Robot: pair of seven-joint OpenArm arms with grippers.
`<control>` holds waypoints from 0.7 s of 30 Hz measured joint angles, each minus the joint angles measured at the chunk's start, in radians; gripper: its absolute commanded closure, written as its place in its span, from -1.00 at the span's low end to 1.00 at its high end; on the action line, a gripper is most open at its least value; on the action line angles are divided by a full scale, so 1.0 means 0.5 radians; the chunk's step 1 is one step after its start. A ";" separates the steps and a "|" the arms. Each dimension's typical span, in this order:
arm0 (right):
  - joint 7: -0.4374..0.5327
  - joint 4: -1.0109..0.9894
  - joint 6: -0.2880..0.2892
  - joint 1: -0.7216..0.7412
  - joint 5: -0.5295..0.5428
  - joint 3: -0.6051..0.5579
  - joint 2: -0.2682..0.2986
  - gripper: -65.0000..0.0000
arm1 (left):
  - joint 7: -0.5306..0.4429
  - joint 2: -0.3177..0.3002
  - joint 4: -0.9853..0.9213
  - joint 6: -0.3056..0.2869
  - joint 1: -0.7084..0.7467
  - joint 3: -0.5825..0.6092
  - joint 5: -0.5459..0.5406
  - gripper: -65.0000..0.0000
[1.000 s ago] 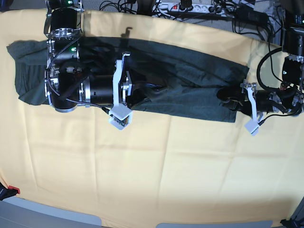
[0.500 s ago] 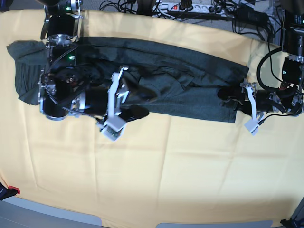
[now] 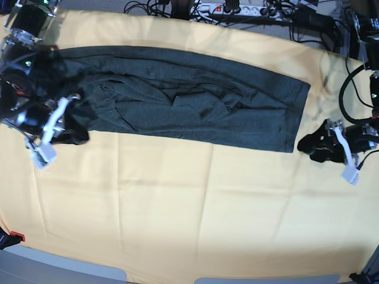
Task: Fold the T-shirt properly
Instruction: 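Release the shirt end and hold its edge with the right gripper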
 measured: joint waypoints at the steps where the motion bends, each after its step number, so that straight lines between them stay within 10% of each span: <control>1: 0.014 0.001 0.000 -0.033 -0.001 0.079 0.007 1.00 | 0.007 0.001 0.000 -0.001 0.000 -0.027 -0.001 -0.29; 10: 0.269 0.000 -0.083 -0.278 -0.409 0.478 -0.005 1.00 | 0.034 0.005 0.000 -0.001 0.006 -0.060 -0.057 -0.28; 15: 0.465 -0.058 -0.229 -0.314 -0.595 0.477 -0.014 -0.02 | 0.036 0.005 -0.001 0.000 0.006 -0.060 -0.053 -0.28; 21: 0.575 -0.354 -0.312 -0.303 -0.627 0.477 -0.017 -0.05 | 0.035 0.005 0.000 -0.001 0.006 -0.060 -0.054 -0.28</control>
